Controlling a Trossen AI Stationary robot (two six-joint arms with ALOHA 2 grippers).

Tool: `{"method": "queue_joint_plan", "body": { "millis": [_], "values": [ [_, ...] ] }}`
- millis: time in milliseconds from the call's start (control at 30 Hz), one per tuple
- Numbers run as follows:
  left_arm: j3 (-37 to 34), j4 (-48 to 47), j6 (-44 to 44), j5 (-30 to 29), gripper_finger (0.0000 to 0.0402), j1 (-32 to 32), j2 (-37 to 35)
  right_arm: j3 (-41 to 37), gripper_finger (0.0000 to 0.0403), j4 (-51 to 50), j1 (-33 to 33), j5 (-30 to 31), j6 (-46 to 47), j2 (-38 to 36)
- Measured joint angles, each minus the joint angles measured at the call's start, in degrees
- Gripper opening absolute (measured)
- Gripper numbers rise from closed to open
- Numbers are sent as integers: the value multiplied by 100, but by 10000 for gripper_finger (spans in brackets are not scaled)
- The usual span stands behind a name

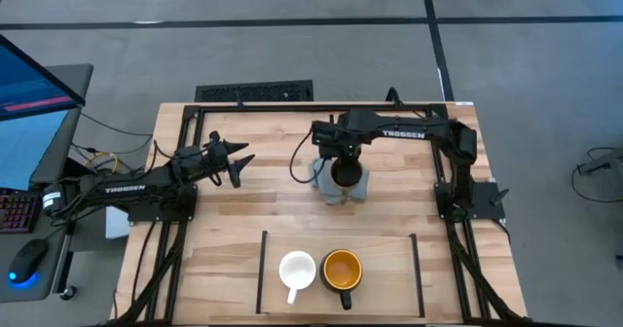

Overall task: Stack small to large cups/mugs on shelf
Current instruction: Put the light brown mug on the shelf

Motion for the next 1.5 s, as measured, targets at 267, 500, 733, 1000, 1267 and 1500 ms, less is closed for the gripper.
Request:
{"method": "queue_joint_plan", "body": {
  "millis": [267,500,733,1000,1267,1500],
  "values": [
    [0,-93,-52,2,197,0,0,925,41,-1050,75,61,475,-352],
    [0,-166,-63,2,197,0,-2,934,41,-1392,178,205,1103,-1363],
    [0,-168,-112,2,197,0,0,932,41,-1400,737,146,1603,-2341],
    [0,-247,-139,4,197,2,0,793,41,-1379,1732,187,2233,-2979],
    [-2,-558,-461,4,197,2,0,-77,41,-1386,2575,87,2925,-3281],
    [-2,-856,-617,4,197,0,-2,-491,41,-1397,3293,-353,3450,-3298]
  ]
}}
